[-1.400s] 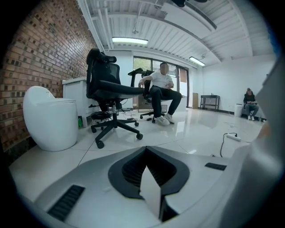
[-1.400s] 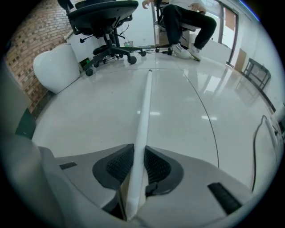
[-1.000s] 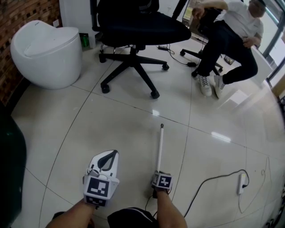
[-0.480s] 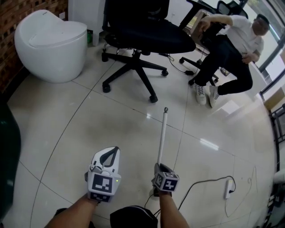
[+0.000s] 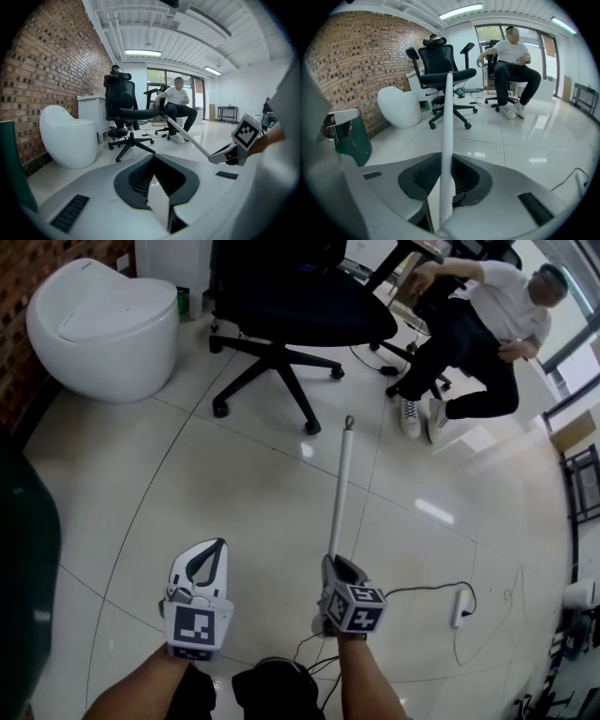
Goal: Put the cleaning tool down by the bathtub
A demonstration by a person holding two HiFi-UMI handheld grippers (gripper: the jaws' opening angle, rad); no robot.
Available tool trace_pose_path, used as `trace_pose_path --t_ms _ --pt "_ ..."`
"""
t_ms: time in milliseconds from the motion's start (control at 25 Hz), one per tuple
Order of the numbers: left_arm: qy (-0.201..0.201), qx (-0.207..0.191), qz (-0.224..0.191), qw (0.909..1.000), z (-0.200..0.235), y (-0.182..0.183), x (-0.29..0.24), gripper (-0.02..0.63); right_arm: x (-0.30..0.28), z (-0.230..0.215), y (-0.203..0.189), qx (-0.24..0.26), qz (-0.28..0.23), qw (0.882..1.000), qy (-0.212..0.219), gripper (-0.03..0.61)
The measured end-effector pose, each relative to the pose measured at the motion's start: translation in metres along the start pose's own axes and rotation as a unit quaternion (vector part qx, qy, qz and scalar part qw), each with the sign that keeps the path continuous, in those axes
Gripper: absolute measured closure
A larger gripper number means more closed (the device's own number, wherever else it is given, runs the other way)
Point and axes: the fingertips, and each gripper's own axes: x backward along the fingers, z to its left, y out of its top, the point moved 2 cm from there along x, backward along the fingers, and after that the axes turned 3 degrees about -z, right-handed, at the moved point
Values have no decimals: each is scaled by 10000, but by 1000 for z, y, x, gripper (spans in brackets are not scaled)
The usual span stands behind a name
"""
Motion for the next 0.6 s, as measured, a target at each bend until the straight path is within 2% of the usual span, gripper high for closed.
trace_pose_path --t_ms 200,440,600 --pt "34 28 82 10000 3 86 39 609 69 29 76 33 -55 9999 105 486" --pt "124 1 -47 9999 6 200 91 609 155 72 170 65 -249 9992 300 486" --pt "276 13 -113 9996 12 262 128 609 213 107 226 72 -467 9979 434 486"
